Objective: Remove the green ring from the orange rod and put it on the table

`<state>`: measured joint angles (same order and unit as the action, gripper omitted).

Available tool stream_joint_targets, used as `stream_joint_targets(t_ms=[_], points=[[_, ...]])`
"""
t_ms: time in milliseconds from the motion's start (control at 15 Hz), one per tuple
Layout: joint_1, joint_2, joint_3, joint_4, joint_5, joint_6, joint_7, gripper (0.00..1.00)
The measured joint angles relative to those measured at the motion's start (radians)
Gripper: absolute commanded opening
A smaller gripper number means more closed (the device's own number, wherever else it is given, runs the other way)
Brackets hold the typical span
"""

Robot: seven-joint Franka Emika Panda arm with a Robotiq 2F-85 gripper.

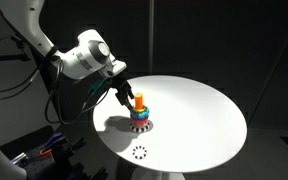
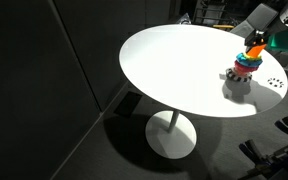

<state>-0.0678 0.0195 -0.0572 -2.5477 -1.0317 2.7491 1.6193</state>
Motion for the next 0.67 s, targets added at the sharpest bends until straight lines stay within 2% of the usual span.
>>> stream_joint_targets(t_ms=[667], points=[[-0.002, 0.068, -0.016, 0.047, -0.134, 0.0, 0.181, 1.0]])
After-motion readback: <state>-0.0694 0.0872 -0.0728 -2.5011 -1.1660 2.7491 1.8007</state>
